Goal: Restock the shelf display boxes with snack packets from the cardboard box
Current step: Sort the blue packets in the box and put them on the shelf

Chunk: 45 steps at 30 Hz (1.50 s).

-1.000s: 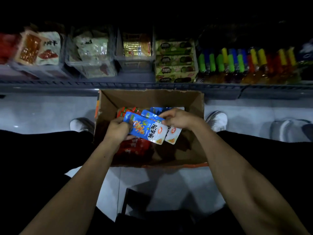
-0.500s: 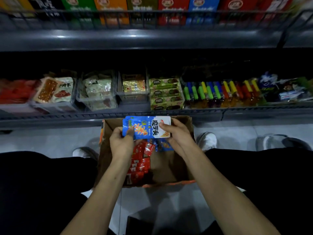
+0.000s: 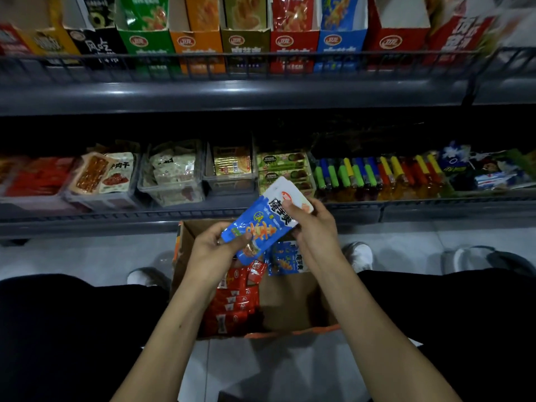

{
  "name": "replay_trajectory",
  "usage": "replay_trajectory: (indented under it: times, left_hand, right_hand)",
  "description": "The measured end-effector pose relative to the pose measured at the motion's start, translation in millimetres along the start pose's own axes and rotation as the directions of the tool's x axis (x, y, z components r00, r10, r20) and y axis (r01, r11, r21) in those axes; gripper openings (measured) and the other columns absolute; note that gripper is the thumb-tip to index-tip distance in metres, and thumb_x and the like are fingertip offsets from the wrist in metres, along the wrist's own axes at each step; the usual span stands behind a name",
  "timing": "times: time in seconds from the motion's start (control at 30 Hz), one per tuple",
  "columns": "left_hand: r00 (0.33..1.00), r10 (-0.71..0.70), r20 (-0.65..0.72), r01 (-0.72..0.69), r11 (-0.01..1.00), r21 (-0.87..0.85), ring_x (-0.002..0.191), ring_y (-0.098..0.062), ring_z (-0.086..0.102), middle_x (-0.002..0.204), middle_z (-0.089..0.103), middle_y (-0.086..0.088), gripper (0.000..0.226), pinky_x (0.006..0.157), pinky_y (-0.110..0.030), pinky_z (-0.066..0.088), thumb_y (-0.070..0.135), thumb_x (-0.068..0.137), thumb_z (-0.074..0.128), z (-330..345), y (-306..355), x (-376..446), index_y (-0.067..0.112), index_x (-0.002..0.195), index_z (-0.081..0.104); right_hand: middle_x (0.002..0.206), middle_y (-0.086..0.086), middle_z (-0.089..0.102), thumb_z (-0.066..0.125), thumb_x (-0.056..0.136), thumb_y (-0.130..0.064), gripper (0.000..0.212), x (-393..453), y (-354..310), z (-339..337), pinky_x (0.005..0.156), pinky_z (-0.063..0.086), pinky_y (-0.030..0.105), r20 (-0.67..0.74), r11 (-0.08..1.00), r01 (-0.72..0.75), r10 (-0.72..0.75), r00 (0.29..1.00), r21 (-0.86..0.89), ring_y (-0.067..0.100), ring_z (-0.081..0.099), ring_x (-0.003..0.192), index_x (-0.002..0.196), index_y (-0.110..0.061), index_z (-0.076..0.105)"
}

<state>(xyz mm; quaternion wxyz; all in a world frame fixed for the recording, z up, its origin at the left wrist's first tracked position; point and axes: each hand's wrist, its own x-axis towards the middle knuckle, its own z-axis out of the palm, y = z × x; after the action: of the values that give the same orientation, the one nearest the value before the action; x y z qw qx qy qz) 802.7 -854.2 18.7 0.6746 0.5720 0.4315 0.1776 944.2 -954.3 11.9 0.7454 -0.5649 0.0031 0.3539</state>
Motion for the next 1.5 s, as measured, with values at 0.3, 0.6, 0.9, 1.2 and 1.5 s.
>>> replay_trajectory:
  times: [0.3, 0.6, 0.9, 1.2, 1.5]
  left_hand:
    - [0.983, 0.135, 0.128, -0.157, 0.97, 0.186, 0.068, -0.008, 0.071, 0.079, 0.075, 0.006, 0.006, 0.053, -0.015, 0.05, 0.017, 0.088, 0.068, 4, 15, -3, 0.022, 0.089, 0.071]
    - [0.973, 0.228, 0.024, -0.218, 0.888, 0.406, 0.068, -0.011, 0.07, 0.071, 0.073, 0.004, 0.011, 0.066, -0.043, 0.058, 0.031, 0.086, 0.07, 12, 9, 1, 0.021, 0.083, 0.073]
    - [0.937, 0.244, 0.25, -0.331, 0.847, 0.415, 0.072, -0.024, 0.07, 0.073, 0.073, -0.003, 0.008, 0.066, -0.044, 0.055, 0.028, 0.087, 0.069, 21, 77, 29, 0.021, 0.084, 0.067]
    - [0.478, 0.808, 0.345, -0.769, 0.195, 0.609, 0.099, -0.019, 0.057, 0.107, 0.065, 0.0, 0.033, 0.086, -0.029, 0.043, 0.017, 0.081, 0.061, 67, 197, 56, 0.017, 0.113, 0.063]
    - [0.524, 0.612, 0.592, -0.562, -0.273, 0.78, 0.125, -0.033, 0.043, 0.131, 0.052, -0.009, 0.083, 0.118, -0.049, 0.015, 0.022, 0.069, 0.059, 100, 233, 104, 0.027, 0.147, 0.03]
  right_hand:
    - [0.089, -0.003, 0.076, 0.075, 0.076, 0.006, 0.037, -10, -8, 10, 0.061, 0.057, 0.025, 0.17, 0.959, 0.078, -0.032, 0.985, -0.273, 0.016, 0.073, 0.081, 0.104, -0.016, 0.065]
    - [0.102, -0.013, 0.069, 0.078, 0.078, -0.01, 0.044, -16, -10, 21, 0.07, 0.05, 0.007, 0.124, 0.753, 0.326, -0.314, 0.941, -0.571, -0.004, 0.064, 0.093, 0.118, -0.02, 0.063]
    - [0.102, -0.008, 0.07, 0.07, 0.082, 0.002, 0.038, 5, -93, 19, 0.075, 0.055, 0.023, 0.209, 0.789, 0.401, -0.343, 0.916, -0.466, 0.003, 0.068, 0.091, 0.106, -0.025, 0.058]
    - [0.111, -0.005, 0.065, 0.053, 0.095, -0.002, 0.046, 23, -223, 34, 0.056, 0.054, 0.019, 0.083, 0.754, 0.531, -0.545, 0.835, -0.386, -0.002, 0.068, 0.077, 0.134, -0.024, 0.045]
    - [0.104, 0.016, 0.06, 0.043, 0.093, -0.003, 0.043, 53, -304, 85, 0.051, 0.053, 0.04, 0.142, 0.481, 0.665, -0.74, 0.658, -0.571, 0.022, 0.061, 0.07, 0.132, -0.019, 0.038]
